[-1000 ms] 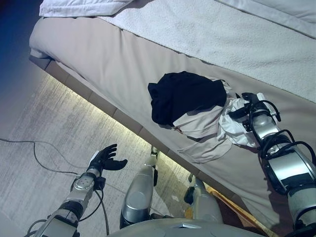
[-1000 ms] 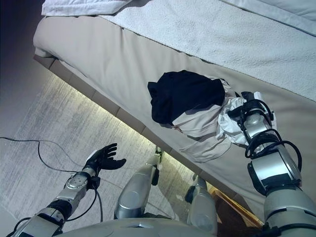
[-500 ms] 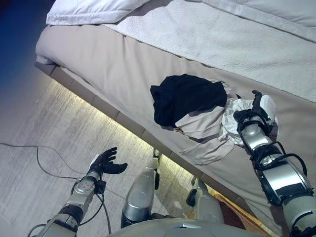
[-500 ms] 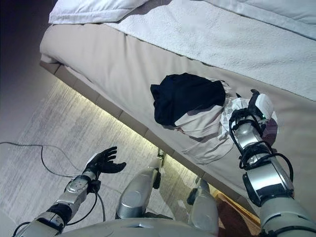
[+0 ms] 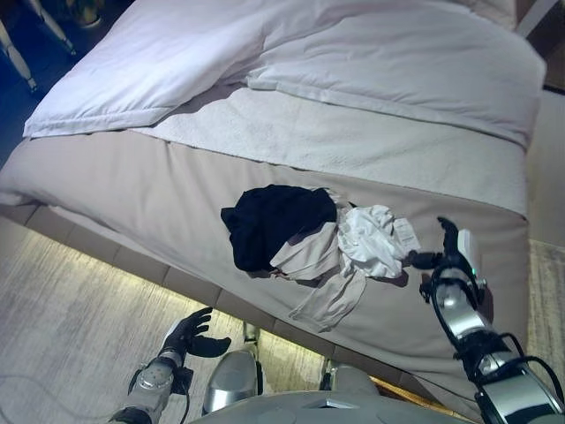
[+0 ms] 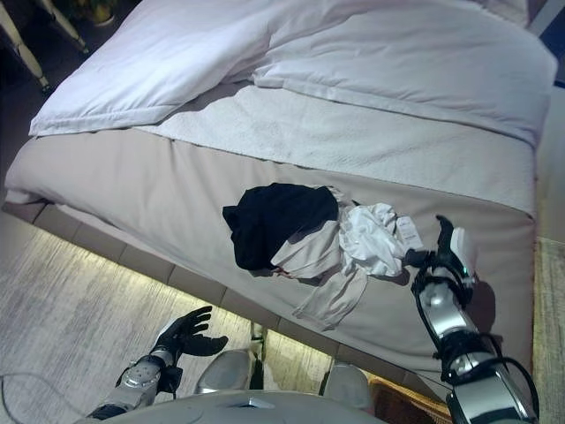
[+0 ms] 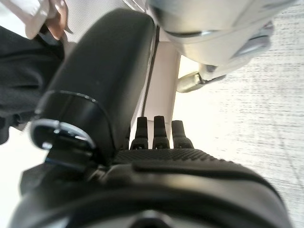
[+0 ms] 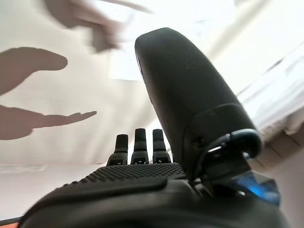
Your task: Pick up the clothes from the bed and place them into the basket
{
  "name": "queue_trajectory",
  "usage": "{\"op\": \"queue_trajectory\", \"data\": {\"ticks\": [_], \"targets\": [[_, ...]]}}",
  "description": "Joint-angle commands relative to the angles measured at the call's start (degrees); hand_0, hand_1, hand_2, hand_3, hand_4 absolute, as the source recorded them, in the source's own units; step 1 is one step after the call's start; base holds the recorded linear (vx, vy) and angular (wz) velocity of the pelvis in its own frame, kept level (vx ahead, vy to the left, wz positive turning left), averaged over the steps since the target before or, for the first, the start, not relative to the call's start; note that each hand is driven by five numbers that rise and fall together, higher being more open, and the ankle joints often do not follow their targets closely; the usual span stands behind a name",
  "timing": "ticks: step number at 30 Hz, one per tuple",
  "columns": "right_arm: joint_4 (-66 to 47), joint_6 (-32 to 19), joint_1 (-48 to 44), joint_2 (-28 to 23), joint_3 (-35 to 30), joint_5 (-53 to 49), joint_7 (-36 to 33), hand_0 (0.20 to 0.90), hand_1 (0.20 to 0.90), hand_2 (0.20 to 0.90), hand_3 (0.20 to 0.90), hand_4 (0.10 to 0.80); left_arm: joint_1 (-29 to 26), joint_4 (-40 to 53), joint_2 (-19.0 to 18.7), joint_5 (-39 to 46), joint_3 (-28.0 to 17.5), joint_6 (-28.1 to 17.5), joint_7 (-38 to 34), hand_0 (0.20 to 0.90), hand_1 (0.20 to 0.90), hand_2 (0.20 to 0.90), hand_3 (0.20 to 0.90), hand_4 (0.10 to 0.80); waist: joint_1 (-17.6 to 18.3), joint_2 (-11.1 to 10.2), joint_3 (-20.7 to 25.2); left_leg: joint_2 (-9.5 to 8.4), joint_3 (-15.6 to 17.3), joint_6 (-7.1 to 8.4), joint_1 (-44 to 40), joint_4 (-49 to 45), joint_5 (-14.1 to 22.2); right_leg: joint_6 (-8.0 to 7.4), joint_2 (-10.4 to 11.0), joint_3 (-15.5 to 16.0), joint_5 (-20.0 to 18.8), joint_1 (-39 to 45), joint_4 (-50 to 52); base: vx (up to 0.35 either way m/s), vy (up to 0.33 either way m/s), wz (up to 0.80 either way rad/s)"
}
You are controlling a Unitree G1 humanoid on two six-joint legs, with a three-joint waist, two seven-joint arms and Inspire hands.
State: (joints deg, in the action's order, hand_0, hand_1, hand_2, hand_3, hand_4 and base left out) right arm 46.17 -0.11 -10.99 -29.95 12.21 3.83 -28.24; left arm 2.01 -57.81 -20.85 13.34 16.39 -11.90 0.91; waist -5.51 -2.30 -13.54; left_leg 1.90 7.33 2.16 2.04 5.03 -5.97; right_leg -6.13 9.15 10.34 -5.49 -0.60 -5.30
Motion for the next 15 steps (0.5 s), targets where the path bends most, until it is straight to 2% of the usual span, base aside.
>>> {"op": "queue_trajectory", "data": {"ticks": [1, 8, 14, 15], "targets": [[-3.57, -4.35, -2.20, -2.19, 1.91, 2.16, 1.97, 0.900, 0.900, 0.900, 0.900, 0.800, 0.97, -2.93, -0.28, -1.85, -0.50, -0.85, -0.11, 0.900, 0.900, 0.900, 0.900, 0.800, -1.06, 2.57, 1.86, 2.38, -3.24, 0.76, 2.99, -5.30, 4.00, 0.56, 0.34, 2.44, 3.35, 0.37, 5.57, -0.008, -0.014, -0.08], [1.94, -7.37, -8.20, -1.17, 6.10, -0.10, 3.44, 0.900, 0.900, 0.900, 0.900, 0.800, -2.76, -4.07, -0.92, -0.48, 1.76, -1.27, -0.42, 0.900, 0.900, 0.900, 0.900, 0.800, -2.10, 3.96, -1.36, 1.79, -4.85, 0.69, 6.33, -7.37, 3.89, 1.16, 0.79, 3.16, 3.73, -2.17, 7.07, -0.072, -0.018, 0.01], [8.62, -6.73, -19.36, -2.02, 7.45, -2.24, -1.42, 0.900, 0.900, 0.900, 0.900, 0.800, -7.40, -5.28, -0.99, 2.13, 4.71, -2.47, -0.20, 0.900, 0.900, 0.900, 0.900, 0.800, -2.82, 6.08, -5.10, 0.91, -6.47, 0.75, 11.02, -9.39, 3.43, 1.66, 1.43, 3.89, 3.85, -6.33, 8.94, -0.141, -0.014, 0.13], [11.20, -5.72, -24.11, -3.23, 8.05, -2.26, -3.17, 0.900, 0.900, 0.900, 0.900, 0.800, -9.26, -5.24, -1.19, 2.78, 5.88, -3.15, 0.11, 0.900, 0.900, 0.900, 0.900, 0.800, -3.13, 6.93, -6.79, 0.49, -7.06, 0.71, 13.87, -10.77, 3.08, 1.78, 1.79, 4.02, 3.77, -9.14, 10.34, -0.226, -0.029, 0.08]]}}
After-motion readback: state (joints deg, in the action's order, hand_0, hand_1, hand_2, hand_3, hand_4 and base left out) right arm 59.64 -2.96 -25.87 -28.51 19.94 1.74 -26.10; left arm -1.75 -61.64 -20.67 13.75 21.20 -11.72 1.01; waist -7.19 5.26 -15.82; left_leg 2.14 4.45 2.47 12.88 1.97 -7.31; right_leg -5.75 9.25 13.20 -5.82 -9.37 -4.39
